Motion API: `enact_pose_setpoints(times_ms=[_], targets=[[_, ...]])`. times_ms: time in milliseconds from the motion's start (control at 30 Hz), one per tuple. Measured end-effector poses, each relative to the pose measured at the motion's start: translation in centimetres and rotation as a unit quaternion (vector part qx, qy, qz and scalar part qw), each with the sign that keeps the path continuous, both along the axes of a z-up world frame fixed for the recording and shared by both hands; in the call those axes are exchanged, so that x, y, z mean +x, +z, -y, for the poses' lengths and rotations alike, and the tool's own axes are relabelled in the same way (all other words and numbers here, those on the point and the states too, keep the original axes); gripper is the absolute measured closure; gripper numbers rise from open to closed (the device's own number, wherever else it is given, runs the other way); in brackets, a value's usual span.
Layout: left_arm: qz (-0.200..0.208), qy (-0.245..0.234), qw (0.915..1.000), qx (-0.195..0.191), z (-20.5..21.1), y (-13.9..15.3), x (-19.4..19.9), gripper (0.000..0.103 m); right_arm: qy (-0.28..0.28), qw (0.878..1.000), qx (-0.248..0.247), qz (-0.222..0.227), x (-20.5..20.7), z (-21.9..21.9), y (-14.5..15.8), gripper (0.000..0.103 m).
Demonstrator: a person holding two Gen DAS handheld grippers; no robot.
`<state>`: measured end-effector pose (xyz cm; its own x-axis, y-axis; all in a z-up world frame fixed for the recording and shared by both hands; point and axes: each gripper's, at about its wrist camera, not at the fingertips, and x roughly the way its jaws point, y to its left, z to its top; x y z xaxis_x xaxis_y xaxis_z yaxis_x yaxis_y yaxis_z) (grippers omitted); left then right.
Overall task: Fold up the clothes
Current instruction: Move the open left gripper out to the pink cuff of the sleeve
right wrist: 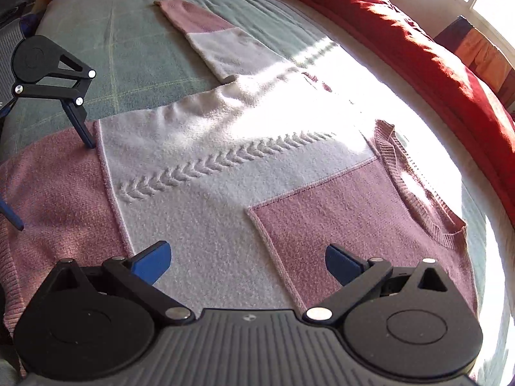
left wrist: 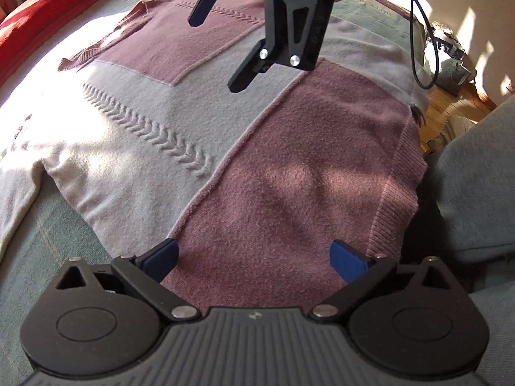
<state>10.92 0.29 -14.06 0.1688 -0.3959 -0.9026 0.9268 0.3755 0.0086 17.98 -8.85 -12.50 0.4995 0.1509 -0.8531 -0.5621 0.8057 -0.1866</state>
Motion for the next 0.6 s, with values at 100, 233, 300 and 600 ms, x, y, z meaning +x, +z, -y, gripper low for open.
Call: enact_pose_setpoints(times_ms=[100, 233, 300, 600], targets=[[0.019, 0.039, 0.9991, 0.0, -0.4, 0.5, 1.8, 0.003, -0.019, 1.0, 0.018, -0.016, 2.6, 0.0, -0.8, 0.0], [0.042, 0.096, 0.9945, 0.0, -1.2, 1.1, 4.4, 0.003, -0.07, 0.992, 0.063, -0.088, 4.9, 0.5, -2.9, 0.0], [0.048, 0.123, 0.9912, -0.005, -1.5, 1.7, 6.0, 0.003, -0.083, 0.99, 0.073, -0.09, 4.9, 0.7, -3.5, 0.0], [0.025, 0.236, 0.9667, -0.097, -0.7, 3.1, 15.2, 0.003, -0.1, 0.988, 0.06, -0.099, 4.9, 0.5, -3.3, 0.0]])
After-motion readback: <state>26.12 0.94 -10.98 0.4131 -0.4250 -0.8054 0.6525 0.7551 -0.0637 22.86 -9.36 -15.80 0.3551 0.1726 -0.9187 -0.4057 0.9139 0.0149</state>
